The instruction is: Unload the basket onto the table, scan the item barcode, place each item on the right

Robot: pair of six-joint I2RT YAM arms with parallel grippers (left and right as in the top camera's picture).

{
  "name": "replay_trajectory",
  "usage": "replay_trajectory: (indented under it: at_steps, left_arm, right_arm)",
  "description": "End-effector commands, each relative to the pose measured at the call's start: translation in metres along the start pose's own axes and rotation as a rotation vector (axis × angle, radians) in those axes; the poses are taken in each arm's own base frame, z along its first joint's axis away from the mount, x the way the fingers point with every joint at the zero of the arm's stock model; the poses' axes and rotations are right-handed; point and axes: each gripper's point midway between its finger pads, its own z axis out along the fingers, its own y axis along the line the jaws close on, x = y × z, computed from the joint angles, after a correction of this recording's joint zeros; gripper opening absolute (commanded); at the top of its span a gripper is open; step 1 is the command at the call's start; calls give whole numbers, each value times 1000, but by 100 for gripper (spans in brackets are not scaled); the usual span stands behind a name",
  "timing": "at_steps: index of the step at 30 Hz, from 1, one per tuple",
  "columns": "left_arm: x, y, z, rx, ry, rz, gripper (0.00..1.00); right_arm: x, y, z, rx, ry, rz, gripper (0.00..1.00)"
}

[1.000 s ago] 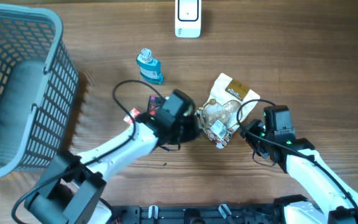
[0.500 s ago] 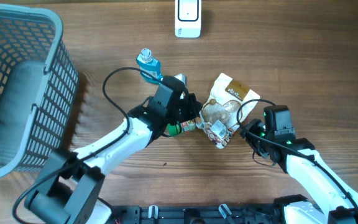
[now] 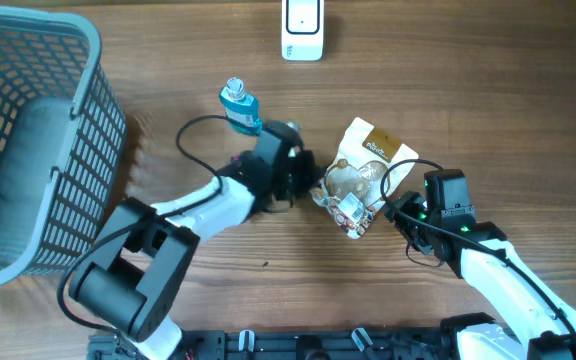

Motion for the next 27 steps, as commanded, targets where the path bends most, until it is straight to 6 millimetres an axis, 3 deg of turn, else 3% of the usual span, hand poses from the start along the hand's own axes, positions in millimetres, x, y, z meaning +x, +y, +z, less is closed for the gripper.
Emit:
replay_trajectory:
  at_steps: [1,3,5,9,13,15,21,24,27]
  left_arm:
    - [-42,44,-22,-62,-64,-75,4]
    - [-67,54,-45,-54,-115,-97,4]
    - [-80,49,-66,-2,-133,-109,4]
    - [-71,15,-78,64,-131,-40,4]
    - [-43,-33,-70,107,-107,108,4]
    - [-30,-45,-65,120,-87,141,4]
    - [-8,-32,-41,36,-45,153,4]
    - [3,-21,-16,17,3,129,4]
    - [14,-23,4,37,27,127,4]
  right_arm:
    - [4,-3,2,9,22,-4,52]
    - [5,-3,2,7,25,-5,52]
    - [5,-2,2,6,25,-4,52]
    - [4,-2,2,3,22,-5,52]
    - [4,-2,2,3,22,-6,53]
    - [4,-2,2,3,23,-5,52]
    - [4,-1,2,2,22,-5,52]
    - [3,-1,2,0,20,-5,53]
    - [4,-1,2,0,20,-6,53]
